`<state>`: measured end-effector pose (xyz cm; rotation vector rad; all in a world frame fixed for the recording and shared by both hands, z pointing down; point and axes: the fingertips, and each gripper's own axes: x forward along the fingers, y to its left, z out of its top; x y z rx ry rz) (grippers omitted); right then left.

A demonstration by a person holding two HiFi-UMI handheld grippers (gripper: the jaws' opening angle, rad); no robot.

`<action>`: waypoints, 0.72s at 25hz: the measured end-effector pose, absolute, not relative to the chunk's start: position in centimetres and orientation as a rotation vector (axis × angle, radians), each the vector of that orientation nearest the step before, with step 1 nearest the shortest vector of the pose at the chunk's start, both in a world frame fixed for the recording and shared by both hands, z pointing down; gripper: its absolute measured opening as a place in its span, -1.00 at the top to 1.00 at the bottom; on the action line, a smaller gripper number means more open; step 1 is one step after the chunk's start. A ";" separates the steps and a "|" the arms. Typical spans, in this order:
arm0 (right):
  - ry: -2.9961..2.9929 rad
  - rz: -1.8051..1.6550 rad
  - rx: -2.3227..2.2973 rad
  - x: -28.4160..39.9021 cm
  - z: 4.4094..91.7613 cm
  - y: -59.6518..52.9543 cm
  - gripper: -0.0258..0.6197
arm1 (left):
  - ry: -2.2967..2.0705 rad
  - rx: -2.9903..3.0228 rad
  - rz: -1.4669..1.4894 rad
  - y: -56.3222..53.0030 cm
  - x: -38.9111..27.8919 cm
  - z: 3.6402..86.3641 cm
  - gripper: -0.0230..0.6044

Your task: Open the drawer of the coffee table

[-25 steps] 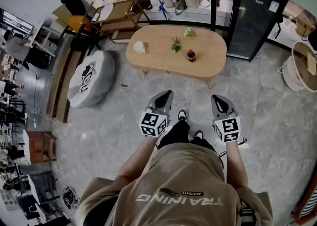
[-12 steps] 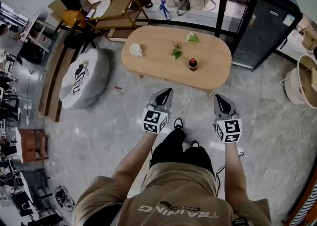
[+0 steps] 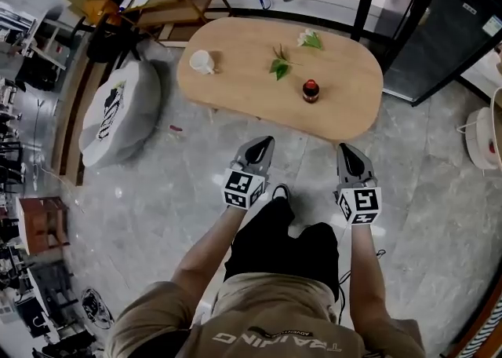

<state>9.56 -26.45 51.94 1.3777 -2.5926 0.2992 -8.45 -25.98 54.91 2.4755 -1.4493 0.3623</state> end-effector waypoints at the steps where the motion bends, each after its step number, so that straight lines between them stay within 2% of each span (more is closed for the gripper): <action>1: -2.593 0.299 1.373 9.3 53.4 -27.0 0.91 | -1.447 2.477 0.363 -26.3 -8.7 56.2 0.91; 13: -2.661 0.139 1.324 6.2 71.2 -30.5 0.91 | -1.465 2.657 0.450 -30.9 -10.5 74.8 0.91; 18: -2.783 0.086 1.271 4.8 76.2 -29.5 0.91 | -1.492 2.624 0.364 -31.5 -11.1 82.7 0.91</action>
